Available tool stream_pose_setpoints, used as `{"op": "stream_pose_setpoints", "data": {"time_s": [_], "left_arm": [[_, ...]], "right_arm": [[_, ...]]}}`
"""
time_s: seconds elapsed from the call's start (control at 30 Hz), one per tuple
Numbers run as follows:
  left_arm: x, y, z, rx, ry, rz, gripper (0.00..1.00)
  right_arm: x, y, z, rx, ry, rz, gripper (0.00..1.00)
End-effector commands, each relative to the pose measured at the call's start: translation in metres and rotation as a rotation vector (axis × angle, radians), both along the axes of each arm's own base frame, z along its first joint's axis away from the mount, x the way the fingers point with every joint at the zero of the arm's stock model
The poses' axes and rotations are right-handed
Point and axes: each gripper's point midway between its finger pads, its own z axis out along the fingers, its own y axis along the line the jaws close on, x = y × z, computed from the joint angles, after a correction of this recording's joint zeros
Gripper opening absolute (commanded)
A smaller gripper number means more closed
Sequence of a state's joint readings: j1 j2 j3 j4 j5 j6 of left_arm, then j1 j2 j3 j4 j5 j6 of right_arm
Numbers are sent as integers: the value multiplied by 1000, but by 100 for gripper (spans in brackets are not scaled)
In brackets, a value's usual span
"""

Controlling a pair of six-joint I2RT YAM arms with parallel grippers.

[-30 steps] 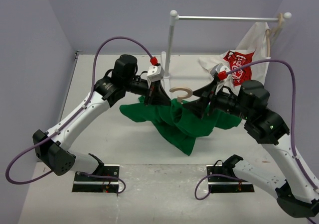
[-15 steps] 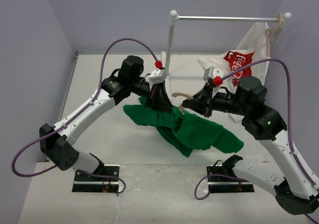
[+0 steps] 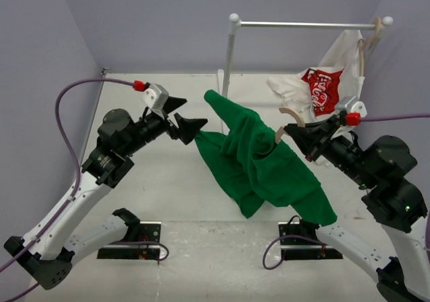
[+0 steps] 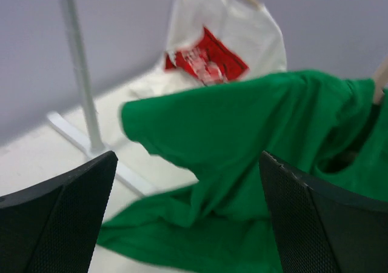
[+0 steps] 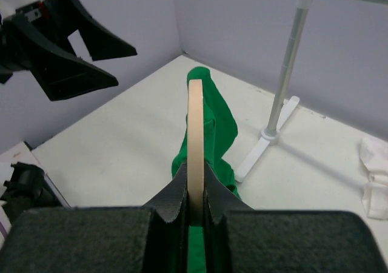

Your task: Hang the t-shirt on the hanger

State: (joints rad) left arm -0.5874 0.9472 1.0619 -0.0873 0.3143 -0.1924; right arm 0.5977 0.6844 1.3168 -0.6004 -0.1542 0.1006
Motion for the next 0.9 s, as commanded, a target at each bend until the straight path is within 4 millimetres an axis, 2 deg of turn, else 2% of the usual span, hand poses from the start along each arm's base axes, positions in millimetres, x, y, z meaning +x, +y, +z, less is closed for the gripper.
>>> {"op": "stream_pose_setpoints", "data": {"time_s": [0.0,0.07,0.17,0.37,0.43,0.5,0.57,0.63,0.7,0.73,0.77,0.87], "left_arm": [[24,42,18,-196,-96,284,100],[32,41,5,-169,-79,304,100],[42,24,-6,-109,-60,251,100],[31,-30,-19,-69,-81,-63,98],[31,-41,-25,-69,-65,-125,88],[21,-50,-27,-75,-69,-219,65],[17,-54,-26,-94,-64,-262,47],[8,-57,-20,-120,-97,-328,37],[9,-57,-18,-138,-89,-332,7],[11,-56,-16,-139,-83,-325,0],[16,-55,-17,-133,-72,-304,0],[53,-37,-22,-126,25,-87,0]], "right_arm": [[-16,-17,35,80,-19,-39,0],[-26,-18,43,97,-23,-12,0],[-37,-19,50,98,-24,20,0],[-49,-24,62,113,-42,33,0],[-52,-22,64,117,-43,53,0],[-54,-20,65,118,-42,67,0],[-52,-21,62,114,-34,57,0],[-48,-20,58,107,-26,47,0],[-46,-20,56,106,-19,43,0],[-45,-20,55,105,-17,37,0],[-44,-21,54,107,-13,27,0],[-34,-33,50,115,-2,-65,0]]}}
